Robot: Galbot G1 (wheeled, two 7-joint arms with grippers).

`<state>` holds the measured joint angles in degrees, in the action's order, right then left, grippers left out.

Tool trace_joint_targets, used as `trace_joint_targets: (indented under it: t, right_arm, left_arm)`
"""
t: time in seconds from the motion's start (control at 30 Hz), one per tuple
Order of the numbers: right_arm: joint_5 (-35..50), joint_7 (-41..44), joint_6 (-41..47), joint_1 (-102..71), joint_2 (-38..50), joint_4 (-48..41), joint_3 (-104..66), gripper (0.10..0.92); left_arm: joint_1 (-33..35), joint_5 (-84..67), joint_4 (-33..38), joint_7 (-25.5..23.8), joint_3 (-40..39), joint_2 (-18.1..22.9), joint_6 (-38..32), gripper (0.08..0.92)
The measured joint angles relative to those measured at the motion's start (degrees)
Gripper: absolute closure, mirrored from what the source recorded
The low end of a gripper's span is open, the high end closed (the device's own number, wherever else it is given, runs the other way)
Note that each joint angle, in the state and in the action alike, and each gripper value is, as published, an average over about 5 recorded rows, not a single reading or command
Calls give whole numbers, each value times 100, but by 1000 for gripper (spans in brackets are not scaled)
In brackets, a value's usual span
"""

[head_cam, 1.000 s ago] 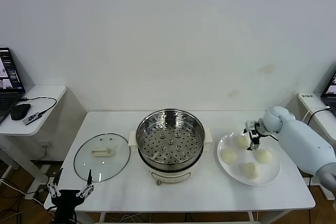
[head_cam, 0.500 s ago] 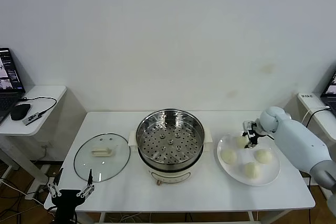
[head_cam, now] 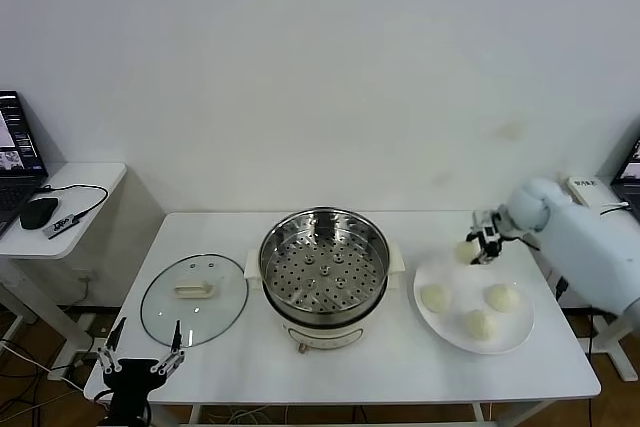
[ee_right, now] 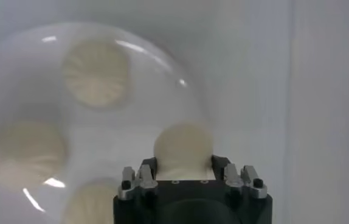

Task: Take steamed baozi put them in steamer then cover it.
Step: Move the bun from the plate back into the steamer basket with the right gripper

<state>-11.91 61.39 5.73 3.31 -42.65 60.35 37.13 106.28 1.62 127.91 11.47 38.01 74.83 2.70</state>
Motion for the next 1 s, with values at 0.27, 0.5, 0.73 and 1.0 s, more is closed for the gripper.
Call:
trace_joint_targets:
  t: [0.27, 0.5, 0.73, 1.0]
  right_arm:
    - [986, 7, 173, 1234, 162, 781, 900, 457]
    - [1755, -138, 171, 2192, -190, 1287, 1758, 457]
    - [2143, -304, -23, 2623, -852, 1516, 2434, 457]
    - [2066, -503, -537, 2726, -1590, 1579, 3084, 457]
  left_arm:
    - [-80, -15, 2, -7, -83, -67, 13, 177]
    - [-144, -77, -30, -19, -46, -127, 15, 177]
    - [-207, -99, -53, -31, 5, -181, 15, 177]
    - [-237, -94, -42, -35, 3, -128, 15, 177]
